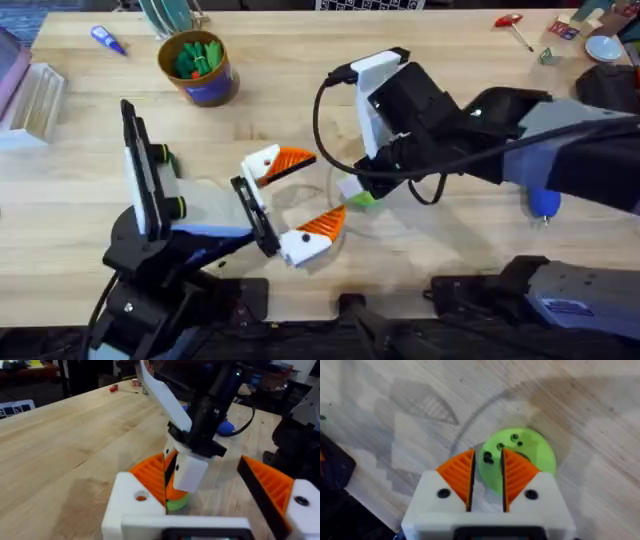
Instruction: Pick up the gripper from the table and insert it into the empty holder that is missing its gripper. Then pick up a screw, insert it into the mounting hole, and use the screwdriver to tighten it. Finally, clean up the table by picking up the vegetable and placing it into the bucket.
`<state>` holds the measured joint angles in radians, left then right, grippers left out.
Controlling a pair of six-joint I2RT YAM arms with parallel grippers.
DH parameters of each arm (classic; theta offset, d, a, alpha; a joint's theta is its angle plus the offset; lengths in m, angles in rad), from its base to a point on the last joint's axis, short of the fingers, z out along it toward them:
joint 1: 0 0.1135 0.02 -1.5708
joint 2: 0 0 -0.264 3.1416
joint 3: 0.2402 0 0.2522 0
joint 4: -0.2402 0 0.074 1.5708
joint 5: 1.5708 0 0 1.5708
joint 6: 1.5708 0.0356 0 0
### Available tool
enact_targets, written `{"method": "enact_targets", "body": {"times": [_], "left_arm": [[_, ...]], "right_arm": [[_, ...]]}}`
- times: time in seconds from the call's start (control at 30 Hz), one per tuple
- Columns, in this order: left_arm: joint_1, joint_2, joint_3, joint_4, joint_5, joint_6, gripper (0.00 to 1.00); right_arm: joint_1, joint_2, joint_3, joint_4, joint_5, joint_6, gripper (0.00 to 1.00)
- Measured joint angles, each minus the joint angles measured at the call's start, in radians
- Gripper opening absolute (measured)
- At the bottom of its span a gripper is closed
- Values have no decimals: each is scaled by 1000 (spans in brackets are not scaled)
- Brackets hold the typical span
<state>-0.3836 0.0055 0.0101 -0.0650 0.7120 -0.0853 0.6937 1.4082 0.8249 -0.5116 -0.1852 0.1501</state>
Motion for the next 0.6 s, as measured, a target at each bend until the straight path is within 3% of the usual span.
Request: {"method": "enact_targets", "body": {"times": [0.6], "left_arm": [[0,0,0,0,0,0,909]], "right_arm": [[13,0,0,-10,5,-38,337]]}}
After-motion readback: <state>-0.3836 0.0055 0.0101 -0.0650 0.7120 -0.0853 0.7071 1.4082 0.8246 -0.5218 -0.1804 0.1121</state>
